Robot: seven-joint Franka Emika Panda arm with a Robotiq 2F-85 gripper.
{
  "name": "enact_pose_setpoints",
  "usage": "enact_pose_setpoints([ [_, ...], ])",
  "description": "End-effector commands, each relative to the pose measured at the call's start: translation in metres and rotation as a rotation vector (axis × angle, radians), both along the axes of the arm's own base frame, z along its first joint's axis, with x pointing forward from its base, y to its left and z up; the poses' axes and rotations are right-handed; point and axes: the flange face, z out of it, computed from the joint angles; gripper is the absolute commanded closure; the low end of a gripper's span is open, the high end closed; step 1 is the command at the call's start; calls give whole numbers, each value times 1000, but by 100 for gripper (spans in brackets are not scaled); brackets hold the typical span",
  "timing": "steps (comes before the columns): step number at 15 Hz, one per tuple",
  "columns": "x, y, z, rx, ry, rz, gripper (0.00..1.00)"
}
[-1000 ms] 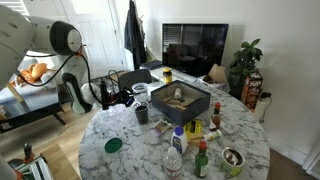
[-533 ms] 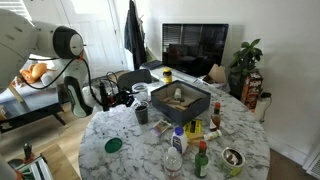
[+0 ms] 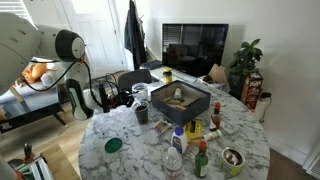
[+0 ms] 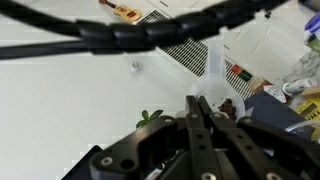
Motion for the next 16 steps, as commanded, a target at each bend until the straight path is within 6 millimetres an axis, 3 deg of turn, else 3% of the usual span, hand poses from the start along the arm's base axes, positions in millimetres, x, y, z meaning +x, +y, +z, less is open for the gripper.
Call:
enact_pose_setpoints([
  [1, -2, 1, -10, -59, -6, 15, 99],
  [16, 1, -6, -15, -42, 17, -35, 99],
])
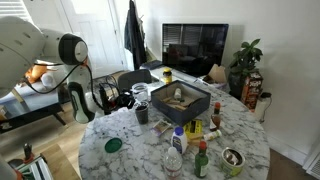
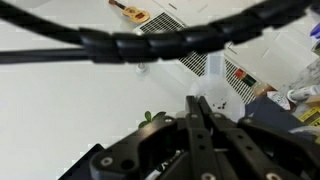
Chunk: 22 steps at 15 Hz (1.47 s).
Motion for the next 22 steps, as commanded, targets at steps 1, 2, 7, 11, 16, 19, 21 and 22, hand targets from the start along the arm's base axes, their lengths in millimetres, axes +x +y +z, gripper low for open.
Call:
enact_pose_setpoints([
  [1, 4, 2, 4, 32, 7, -53, 99],
  [2, 7, 2, 9, 53, 7, -70, 99],
  [7, 12, -3, 47, 178, 52, -110, 99],
  [11, 10, 2, 83, 369, 107, -140, 99],
  [16, 6, 10, 127, 624, 179, -176, 99],
  [19, 6, 10, 145, 769, 240, -228, 99],
  [21, 6, 12, 156, 880, 267, -247, 99],
  [22, 5, 13, 160, 935, 281, -257, 99],
])
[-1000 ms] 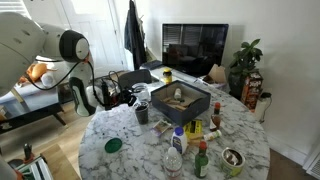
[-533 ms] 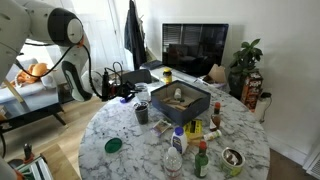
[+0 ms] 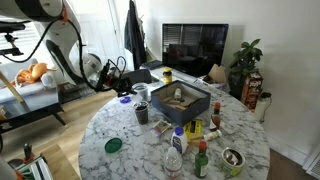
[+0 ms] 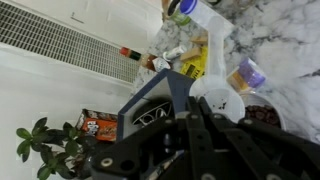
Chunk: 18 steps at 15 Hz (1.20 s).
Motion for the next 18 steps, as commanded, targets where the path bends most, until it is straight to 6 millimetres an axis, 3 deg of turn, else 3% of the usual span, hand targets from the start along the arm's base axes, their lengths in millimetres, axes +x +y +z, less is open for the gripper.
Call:
enact_pose_setpoints([
  [1, -10, -3, 21, 192, 57, -33, 99],
  [5, -12, 11, 37, 380, 101, -41, 99],
  [9, -18, 25, 41, 527, 166, -38, 99],
  [18, -47, 54, 2, 774, 357, -31, 99],
])
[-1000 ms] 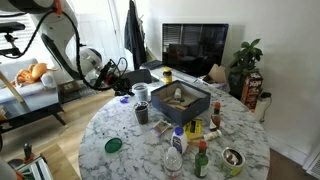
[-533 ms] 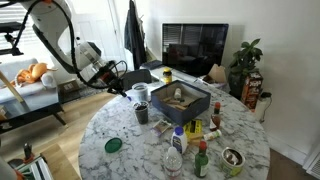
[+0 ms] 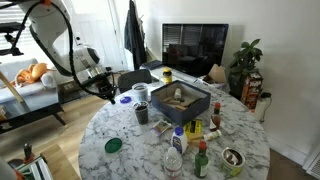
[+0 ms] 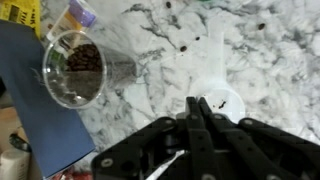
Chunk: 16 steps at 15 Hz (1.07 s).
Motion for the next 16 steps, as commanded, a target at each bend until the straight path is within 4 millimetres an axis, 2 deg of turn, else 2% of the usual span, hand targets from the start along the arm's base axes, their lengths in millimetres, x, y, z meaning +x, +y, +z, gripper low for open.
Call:
enact_pose_setpoints([
  [1, -13, 3, -14, 53, 53, 13, 99],
  [2, -6, 3, -7, 31, 27, 5, 97],
  [8, -8, 4, -11, 53, 34, 0, 99],
  [12, -7, 8, -24, 170, 23, -12, 99],
  [16, -11, 6, -43, 165, 29, -6, 99],
])
